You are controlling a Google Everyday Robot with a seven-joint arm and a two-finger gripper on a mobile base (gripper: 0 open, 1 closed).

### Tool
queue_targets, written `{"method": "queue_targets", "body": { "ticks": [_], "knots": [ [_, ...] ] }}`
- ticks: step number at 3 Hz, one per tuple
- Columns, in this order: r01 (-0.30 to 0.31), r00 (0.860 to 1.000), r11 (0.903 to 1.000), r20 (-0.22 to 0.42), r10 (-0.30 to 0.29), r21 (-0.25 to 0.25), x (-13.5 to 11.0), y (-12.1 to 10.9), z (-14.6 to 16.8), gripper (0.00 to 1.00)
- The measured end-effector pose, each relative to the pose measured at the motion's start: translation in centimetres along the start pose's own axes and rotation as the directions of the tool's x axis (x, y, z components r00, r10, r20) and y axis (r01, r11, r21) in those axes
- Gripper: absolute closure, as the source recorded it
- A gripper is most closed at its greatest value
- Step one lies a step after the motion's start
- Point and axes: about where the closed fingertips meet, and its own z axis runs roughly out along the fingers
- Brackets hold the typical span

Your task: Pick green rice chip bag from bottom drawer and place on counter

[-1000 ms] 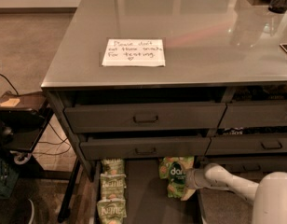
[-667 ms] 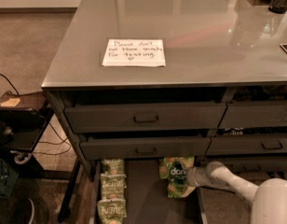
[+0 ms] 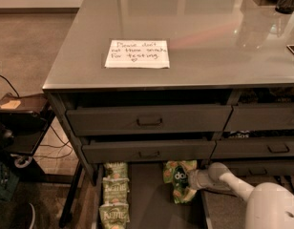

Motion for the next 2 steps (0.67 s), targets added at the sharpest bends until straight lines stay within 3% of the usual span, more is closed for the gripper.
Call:
{"method": "queue_targets", "body": {
  "ticks": [1,2],
  "knots": [
    [0.007,1.0,0.9991,-0.016,-0.008,-0.043,0.21,0.6,1.41,0.19],
    [0.008,1.0,0.9988,-0.018,-0.008,-0.047,-0.03,0.63,1.33,0.42]
  ]
}}
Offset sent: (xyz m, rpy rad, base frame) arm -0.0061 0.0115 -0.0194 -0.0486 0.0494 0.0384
